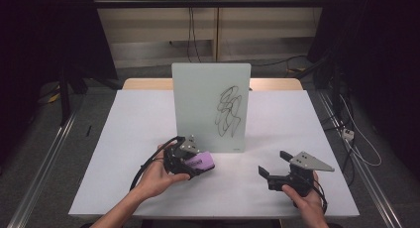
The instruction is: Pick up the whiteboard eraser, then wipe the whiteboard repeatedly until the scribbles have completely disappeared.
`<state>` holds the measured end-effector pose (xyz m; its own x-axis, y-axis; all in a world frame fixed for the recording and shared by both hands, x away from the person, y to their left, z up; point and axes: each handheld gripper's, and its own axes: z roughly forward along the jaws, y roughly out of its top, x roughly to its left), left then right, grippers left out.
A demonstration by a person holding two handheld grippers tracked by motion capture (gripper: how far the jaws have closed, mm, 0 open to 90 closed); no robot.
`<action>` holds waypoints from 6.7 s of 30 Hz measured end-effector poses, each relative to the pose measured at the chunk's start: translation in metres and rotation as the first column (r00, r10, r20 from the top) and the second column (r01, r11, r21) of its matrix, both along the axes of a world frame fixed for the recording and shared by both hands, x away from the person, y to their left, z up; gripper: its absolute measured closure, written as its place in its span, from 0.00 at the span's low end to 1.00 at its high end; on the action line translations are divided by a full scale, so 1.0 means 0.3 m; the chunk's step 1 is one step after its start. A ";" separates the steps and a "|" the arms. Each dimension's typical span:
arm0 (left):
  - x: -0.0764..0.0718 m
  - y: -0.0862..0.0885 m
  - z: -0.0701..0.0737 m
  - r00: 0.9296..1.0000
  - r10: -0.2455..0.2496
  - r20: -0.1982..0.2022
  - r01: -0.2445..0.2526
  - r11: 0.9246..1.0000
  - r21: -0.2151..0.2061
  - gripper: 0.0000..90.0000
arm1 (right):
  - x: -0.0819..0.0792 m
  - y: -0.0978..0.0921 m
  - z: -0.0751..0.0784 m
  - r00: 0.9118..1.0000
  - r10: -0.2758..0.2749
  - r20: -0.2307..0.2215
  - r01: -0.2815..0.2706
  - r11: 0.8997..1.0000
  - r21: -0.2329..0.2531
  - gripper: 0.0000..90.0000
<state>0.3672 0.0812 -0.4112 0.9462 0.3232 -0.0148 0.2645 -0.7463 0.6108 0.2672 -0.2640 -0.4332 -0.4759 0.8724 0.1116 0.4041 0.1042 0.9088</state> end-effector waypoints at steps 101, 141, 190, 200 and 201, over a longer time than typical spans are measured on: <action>0.003 -0.037 0.302 0.933 0.128 0.336 -0.006 0.941 -0.339 0.45 | -0.005 -0.010 0.001 1.000 -0.013 -0.007 0.013 1.000 0.023 0.05; 0.168 -0.237 0.436 0.822 0.127 0.555 0.034 0.962 -0.271 0.45 | -0.010 -0.009 0.001 1.000 0.008 -0.006 -0.008 1.000 0.018 0.05; 0.176 -0.297 0.373 0.808 0.035 0.588 0.025 0.995 -0.093 0.46 | -0.012 -0.011 0.002 1.000 0.011 -0.005 -0.010 1.000 0.013 0.05; 0.204 -0.269 0.441 0.795 0.117 0.595 -0.028 0.987 -0.156 0.46 | -0.011 -0.011 0.001 1.000 0.011 -0.008 -0.011 1.000 0.011 0.05; 0.200 -0.274 0.429 0.799 0.110 0.591 -0.023 0.988 -0.153 0.46 | -0.011 -0.011 0.001 1.000 0.012 -0.006 -0.012 1.000 0.009 0.05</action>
